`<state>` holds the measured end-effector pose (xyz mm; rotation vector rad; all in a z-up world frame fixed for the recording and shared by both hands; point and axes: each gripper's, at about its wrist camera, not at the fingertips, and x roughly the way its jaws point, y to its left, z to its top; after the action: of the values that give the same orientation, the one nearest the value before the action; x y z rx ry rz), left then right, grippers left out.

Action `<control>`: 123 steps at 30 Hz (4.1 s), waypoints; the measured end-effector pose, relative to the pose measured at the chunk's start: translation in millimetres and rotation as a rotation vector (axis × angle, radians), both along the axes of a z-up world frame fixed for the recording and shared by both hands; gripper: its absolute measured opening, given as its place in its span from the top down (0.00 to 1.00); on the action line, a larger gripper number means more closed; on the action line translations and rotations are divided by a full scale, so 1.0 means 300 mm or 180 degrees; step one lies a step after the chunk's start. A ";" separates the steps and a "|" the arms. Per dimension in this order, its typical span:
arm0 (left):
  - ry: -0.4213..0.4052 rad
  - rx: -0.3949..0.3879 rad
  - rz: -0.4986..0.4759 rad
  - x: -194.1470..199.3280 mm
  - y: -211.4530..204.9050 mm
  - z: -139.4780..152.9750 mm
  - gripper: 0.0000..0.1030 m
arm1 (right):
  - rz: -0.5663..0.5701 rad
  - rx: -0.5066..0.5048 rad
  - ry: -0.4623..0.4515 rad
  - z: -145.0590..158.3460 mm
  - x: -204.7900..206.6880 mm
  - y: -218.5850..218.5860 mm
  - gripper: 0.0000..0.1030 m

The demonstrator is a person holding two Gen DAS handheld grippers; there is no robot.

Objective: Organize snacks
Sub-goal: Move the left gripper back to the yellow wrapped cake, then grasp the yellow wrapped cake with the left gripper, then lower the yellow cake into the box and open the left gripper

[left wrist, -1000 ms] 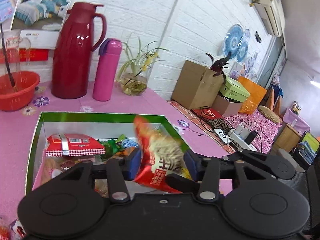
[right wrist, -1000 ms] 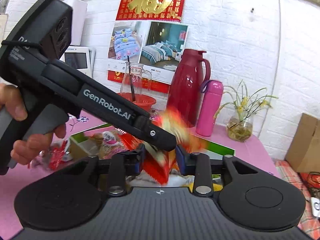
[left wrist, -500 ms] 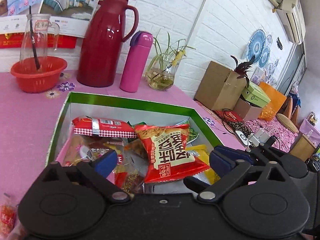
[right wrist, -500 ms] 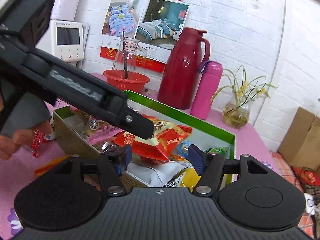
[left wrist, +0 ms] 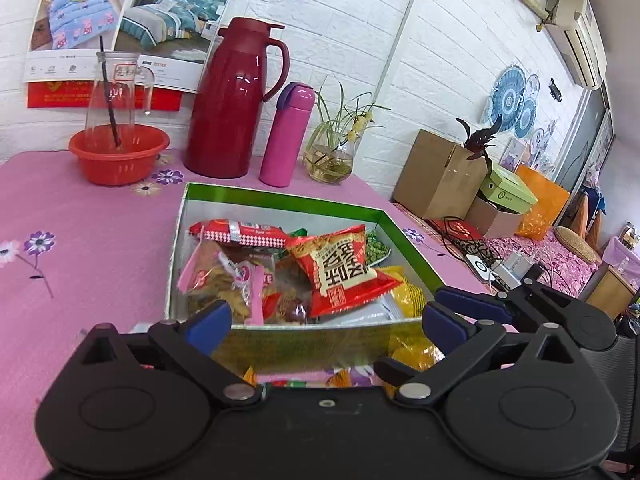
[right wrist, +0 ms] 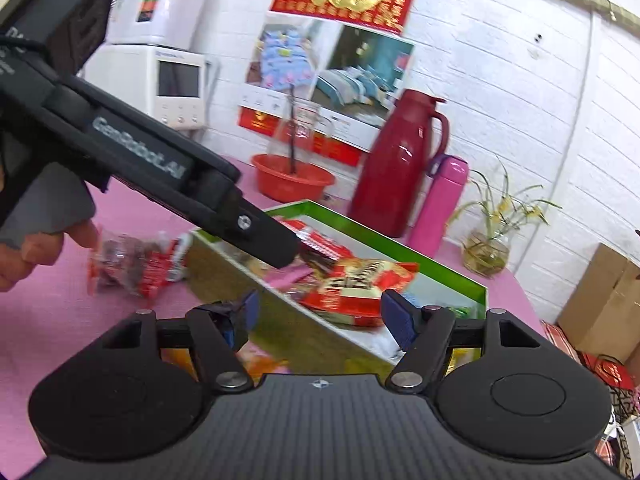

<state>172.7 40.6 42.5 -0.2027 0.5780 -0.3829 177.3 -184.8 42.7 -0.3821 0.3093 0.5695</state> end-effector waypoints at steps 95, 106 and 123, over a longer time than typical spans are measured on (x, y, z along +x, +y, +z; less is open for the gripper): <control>0.0783 -0.0364 -0.0099 0.004 -0.206 -0.246 0.99 | -0.0025 -0.0182 0.0981 -0.181 -0.114 -0.052 0.20; 0.0214 -0.0407 -0.0241 -0.044 -0.216 -0.057 0.99 | -0.0024 -0.0060 0.0392 -0.053 -0.186 -0.082 0.22; -0.0097 -0.0505 -0.0375 0.230 -0.309 0.048 0.99 | -0.0346 0.0456 -0.0110 -0.003 0.033 -0.146 0.22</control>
<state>241.6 -52.1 56.8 -0.3156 0.5312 -0.5458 187.2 -228.5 41.8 -0.2351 0.2527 0.4747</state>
